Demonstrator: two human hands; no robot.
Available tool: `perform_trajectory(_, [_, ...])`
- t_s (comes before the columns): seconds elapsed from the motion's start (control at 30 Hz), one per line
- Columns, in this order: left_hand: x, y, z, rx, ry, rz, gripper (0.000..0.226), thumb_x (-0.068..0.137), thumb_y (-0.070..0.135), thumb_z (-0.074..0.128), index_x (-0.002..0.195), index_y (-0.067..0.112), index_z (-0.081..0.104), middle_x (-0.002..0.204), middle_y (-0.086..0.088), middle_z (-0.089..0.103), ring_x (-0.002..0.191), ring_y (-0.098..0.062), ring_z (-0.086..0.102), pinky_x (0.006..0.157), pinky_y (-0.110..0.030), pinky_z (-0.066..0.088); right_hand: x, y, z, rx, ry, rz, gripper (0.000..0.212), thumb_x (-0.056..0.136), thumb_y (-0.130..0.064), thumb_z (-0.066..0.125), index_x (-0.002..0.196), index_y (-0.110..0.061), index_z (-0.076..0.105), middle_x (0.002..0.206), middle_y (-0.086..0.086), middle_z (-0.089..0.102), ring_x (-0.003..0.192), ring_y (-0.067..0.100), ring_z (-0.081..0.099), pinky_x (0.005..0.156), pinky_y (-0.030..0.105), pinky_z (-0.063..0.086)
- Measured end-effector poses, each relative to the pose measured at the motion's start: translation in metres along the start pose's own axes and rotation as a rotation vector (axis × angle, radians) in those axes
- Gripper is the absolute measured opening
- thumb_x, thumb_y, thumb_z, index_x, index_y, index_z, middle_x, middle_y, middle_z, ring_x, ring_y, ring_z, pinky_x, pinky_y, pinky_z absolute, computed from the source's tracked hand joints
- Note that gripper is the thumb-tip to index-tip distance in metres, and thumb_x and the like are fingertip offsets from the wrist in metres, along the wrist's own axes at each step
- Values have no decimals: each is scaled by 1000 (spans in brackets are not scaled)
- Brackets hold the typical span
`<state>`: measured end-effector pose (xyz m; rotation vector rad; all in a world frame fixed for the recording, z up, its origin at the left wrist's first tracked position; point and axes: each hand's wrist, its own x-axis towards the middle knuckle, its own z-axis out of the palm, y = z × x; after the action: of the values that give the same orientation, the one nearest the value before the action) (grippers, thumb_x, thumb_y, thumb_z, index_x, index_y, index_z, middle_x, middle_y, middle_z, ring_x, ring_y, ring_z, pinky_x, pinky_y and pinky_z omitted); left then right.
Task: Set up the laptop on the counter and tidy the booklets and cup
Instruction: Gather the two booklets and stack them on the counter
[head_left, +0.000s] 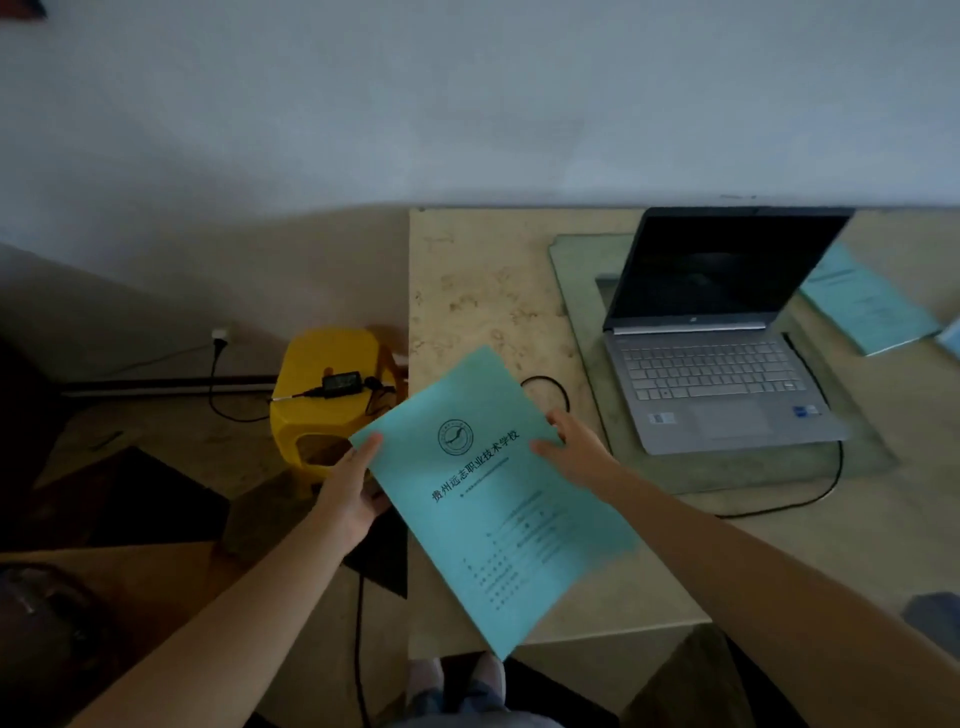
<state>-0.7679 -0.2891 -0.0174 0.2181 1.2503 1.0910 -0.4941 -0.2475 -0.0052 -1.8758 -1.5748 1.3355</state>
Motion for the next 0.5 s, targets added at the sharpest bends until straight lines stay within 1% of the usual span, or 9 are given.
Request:
perform_trajectory(0.03, [-1, 1, 7, -4, -52, 4, 18, 88, 26, 60, 105, 22, 62, 99, -4, 71, 94, -24, 66, 65, -36, 55, -4, -3, -4, 75, -22, 15, 26, 91, -22, 60, 111, -8, 50, 108, 12, 66, 90, 30, 67, 73, 42, 58])
perform_trajectory(0.07, [-1, 2, 13, 12, -115, 10, 18, 90, 26, 56, 106, 22, 62, 95, -3, 74, 90, -23, 69, 62, -35, 56, -8, -5, -7, 161, -41, 32, 31, 92, -20, 59, 118, -5, 49, 113, 16, 65, 95, 33, 67, 80, 49, 57])
perform_trajectory(0.13, [-2, 0, 24, 76, -224, 5, 23, 92, 23, 52, 113, 19, 60, 100, -5, 74, 93, -26, 69, 65, -38, 57, -16, -5, -12, 332, -41, 51, 37, 92, -15, 58, 125, -2, 47, 119, 19, 63, 101, 37, 65, 87, 54, 53])
perform_trajectory(0.2, [-5, -3, 33, 160, -278, -31, 29, 88, 18, 58, 117, 15, 59, 110, -11, 70, 100, -33, 66, 72, -42, 55, -22, -3, -15, 464, -4, 74, 37, 92, -12, 59, 126, -2, 48, 120, 20, 63, 102, 39, 64, 89, 57, 51])
perform_trajectory(0.23, [-5, -4, 37, 204, -295, -45, 31, 84, 16, 62, 115, 15, 60, 109, -12, 70, 100, -34, 66, 71, -41, 55, -24, -1, -16, 513, 22, 88, 36, 91, -12, 60, 124, -2, 49, 118, 20, 64, 101, 38, 65, 88, 56, 52])
perform_trajectory(0.3, [-4, -4, 46, 265, -327, -64, 33, 76, 16, 68, 108, 16, 64, 103, -10, 74, 93, -32, 70, 66, -40, 57, -28, 0, -20, 585, 79, 112, 32, 90, -13, 62, 118, -5, 50, 111, 17, 66, 93, 35, 67, 80, 51, 56])
perform_trajectory(0.37, [0, 0, 58, 290, -349, -80, 29, 76, 15, 69, 105, 17, 66, 98, -7, 75, 86, -28, 72, 60, -38, 58, -32, 2, -27, 626, 131, 125, 25, 88, -15, 65, 109, -9, 53, 103, 13, 68, 83, 29, 69, 71, 43, 58])
perform_trajectory(0.43, [5, 3, 70, 316, -363, -103, 24, 77, 15, 70, 101, 18, 68, 93, -6, 76, 81, -25, 73, 56, -35, 58, -38, 6, -34, 668, 183, 148, 23, 86, -16, 67, 105, -10, 55, 98, 10, 70, 77, 25, 70, 65, 38, 58])
perform_trajectory(0.5, [11, 3, 83, 377, -363, -133, 21, 76, 17, 72, 97, 18, 69, 87, -5, 77, 76, -25, 73, 55, -34, 57, -45, 14, -40, 720, 222, 180, 28, 86, -17, 68, 110, -8, 56, 100, 11, 71, 82, 27, 71, 68, 41, 59])
